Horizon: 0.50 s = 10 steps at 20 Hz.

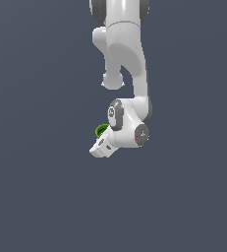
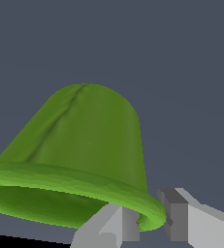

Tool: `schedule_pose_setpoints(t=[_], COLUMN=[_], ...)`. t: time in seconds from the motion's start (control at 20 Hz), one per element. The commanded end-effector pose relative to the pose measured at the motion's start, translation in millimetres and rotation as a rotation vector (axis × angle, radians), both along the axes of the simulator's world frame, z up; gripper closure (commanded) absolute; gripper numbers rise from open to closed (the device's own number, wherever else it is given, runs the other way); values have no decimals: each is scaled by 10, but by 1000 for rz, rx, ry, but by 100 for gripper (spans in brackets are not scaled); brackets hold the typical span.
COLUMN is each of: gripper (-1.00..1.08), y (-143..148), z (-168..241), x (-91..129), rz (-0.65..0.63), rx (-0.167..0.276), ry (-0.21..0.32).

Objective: Pick up the object and move it to a goal position.

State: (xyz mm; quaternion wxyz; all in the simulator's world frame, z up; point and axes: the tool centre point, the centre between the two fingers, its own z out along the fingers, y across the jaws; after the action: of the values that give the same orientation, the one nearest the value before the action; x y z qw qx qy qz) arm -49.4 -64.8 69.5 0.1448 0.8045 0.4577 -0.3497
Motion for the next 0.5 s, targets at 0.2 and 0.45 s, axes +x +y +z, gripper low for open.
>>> schedule_pose_setpoints(t=[0.2,0.45], gripper=[108,108], y=[34,133], z=[16,71], x=[14,54], rz=[-4,-17], rx=[-3,-13], ry=[-16,-65])
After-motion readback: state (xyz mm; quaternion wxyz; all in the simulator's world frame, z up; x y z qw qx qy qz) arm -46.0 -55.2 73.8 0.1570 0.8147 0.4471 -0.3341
